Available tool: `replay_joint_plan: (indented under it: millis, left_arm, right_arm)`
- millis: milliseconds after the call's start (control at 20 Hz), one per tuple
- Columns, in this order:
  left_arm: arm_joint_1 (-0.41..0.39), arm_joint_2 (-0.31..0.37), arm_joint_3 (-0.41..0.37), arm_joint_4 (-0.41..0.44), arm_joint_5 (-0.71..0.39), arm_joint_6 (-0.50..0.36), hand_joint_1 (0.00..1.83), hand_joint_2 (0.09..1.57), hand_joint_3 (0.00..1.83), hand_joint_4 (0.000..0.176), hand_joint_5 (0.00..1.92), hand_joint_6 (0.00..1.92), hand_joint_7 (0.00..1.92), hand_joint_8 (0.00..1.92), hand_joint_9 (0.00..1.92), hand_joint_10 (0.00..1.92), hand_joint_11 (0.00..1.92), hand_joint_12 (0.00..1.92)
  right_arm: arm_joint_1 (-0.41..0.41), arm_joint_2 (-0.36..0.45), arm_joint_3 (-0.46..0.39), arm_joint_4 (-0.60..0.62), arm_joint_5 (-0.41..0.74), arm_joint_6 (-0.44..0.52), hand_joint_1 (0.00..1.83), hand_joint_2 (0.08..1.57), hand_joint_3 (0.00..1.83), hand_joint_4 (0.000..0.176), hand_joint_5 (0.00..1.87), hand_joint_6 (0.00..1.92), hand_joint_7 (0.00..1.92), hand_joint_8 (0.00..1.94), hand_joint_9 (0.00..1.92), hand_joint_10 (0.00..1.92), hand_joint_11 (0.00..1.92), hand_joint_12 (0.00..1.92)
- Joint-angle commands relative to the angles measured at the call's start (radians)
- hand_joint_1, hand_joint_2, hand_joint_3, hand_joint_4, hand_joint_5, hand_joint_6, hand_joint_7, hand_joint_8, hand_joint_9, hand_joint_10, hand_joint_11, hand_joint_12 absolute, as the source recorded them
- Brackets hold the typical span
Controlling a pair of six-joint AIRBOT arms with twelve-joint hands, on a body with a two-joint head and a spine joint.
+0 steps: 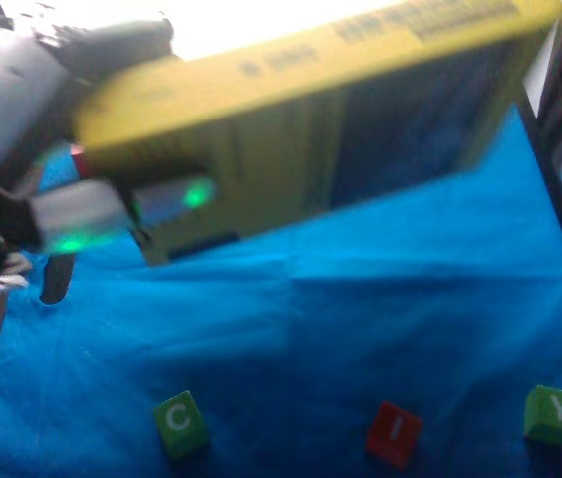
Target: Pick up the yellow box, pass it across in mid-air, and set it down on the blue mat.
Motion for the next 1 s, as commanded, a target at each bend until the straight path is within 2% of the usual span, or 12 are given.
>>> replay_joint_plan:
  millis: [0,100,150,250,350,450,650,700,750,800,850,950]
  left_arm:
    - [-0.02,-0.008,0.006,0.015,-0.067,-0.007,1.13,1.21,0.0,0.0,1.14,1.92,1.42,1.92,1.58,1.92,1.62,1.92]
    - [-0.04,-0.027,0.017,0.038,-0.022,-0.008,1.15,1.2,0.0,0.0,1.16,1.92,1.43,1.92,1.58,1.92,1.63,1.92]
    - [-0.042,-0.029,0.018,0.045,-0.012,-0.008,1.16,1.19,0.0,0.0,1.2,1.92,1.43,1.92,1.58,1.92,1.63,1.92]
    - [-0.044,-0.03,0.018,0.054,-0.003,-0.01,1.14,1.21,0.01,0.0,1.21,1.92,1.43,1.92,1.58,1.92,1.63,1.92]
    - [-0.052,-0.031,0.02,0.067,0.003,-0.011,1.13,1.21,0.0,0.0,1.17,1.92,1.41,1.92,1.57,1.92,1.63,1.92]
    - [-0.08,-0.039,0.024,0.087,0.017,-0.012,1.23,1.18,0.0,0.0,1.14,1.92,1.39,1.92,1.55,1.92,1.63,1.92]
    - [-0.105,-0.05,0.025,0.131,-0.004,-0.026,1.25,1.17,0.0,0.0,1.13,1.92,1.37,1.92,1.52,1.92,1.62,1.92]
    - [-0.105,-0.049,0.024,0.137,-0.023,-0.031,1.1,1.2,0.0,0.0,1.11,1.92,1.39,1.92,1.52,1.92,1.63,1.92]
    - [-0.105,-0.048,0.022,0.142,-0.041,-0.031,1.16,1.2,0.0,0.0,1.14,1.92,1.39,1.92,1.52,1.92,1.63,1.92]
    - [-0.106,-0.046,0.021,0.148,-0.056,-0.032,1.11,1.21,0.0,0.0,1.17,1.92,1.39,1.92,1.52,1.92,1.63,1.92]
    - [-0.106,-0.043,0.019,0.153,-0.073,-0.032,1.1,1.2,0.0,0.0,1.11,1.92,1.39,1.92,1.52,1.92,1.63,1.92]
    - [-0.106,-0.035,0.011,0.164,-0.099,-0.031,1.11,1.21,0.0,0.0,1.17,1.92,1.39,1.92,1.52,1.92,1.63,1.92]
  right_arm:
    - [0.028,-0.005,0.009,-0.01,0.119,0.003,0.64,1.16,0.0,0.016,0.0,0.0,0.0,0.0,0.0,0.0,0.0,0.0]
    - [0.102,-0.029,0.032,-0.05,0.053,0.003,0.59,1.15,0.0,0.02,0.0,0.0,0.0,0.0,0.0,0.0,0.01,0.0]
    - [0.142,-0.044,0.044,-0.071,0.01,0.003,0.64,1.14,0.09,0.138,0.0,0.0,0.0,0.0,0.0,0.0,0.0,0.94]
    - [0.221,-0.08,0.072,-0.106,-0.082,0.003,0.72,1.12,0.01,0.097,0.0,0.0,0.0,0.0,0.0,0.0,0.0,1.16]
    - [0.26,-0.109,0.092,-0.123,-0.135,0.003,0.62,1.1,0.0,0.052,0.0,0.0,0.0,0.0,0.0,0.0,0.0,0.28]
    - [0.28,-0.126,0.101,-0.133,-0.168,0.003,0.64,1.09,0.0,0.019,0.0,0.0,0.0,0.0,0.0,0.0,0.0,0.02]
    - [0.316,-0.161,0.13,-0.134,-0.257,0.003,0.62,1.09,0.0,0.019,0.0,0.0,0.0,0.0,0.0,0.0,0.0,0.0]
    - [0.325,-0.168,0.138,-0.135,-0.284,0.003,0.74,1.14,0.0,0.018,0.27,0.09,0.33,0.06,0.22,0.05,0.0,0.69]
    - [0.33,-0.174,0.146,-0.134,-0.309,0.003,0.81,1.15,0.0,0.0,0.3,0.62,0.49,0.4,0.26,0.86,0.0,1.44]
    - [0.332,-0.178,0.153,-0.133,-0.328,0.003,1.06,1.24,0.07,0.0,0.52,1.33,0.69,1.36,0.74,1.71,0.74,1.83]
    - [0.333,-0.182,0.161,-0.128,-0.347,0.003,1.32,1.22,0.05,0.0,0.9,1.8,1.16,1.83,1.31,1.88,1.37,1.9]
    - [0.333,-0.188,0.178,-0.106,-0.379,0.003,1.51,1.2,0.03,0.0,1.25,1.92,1.5,1.94,1.6,1.92,1.69,1.92]
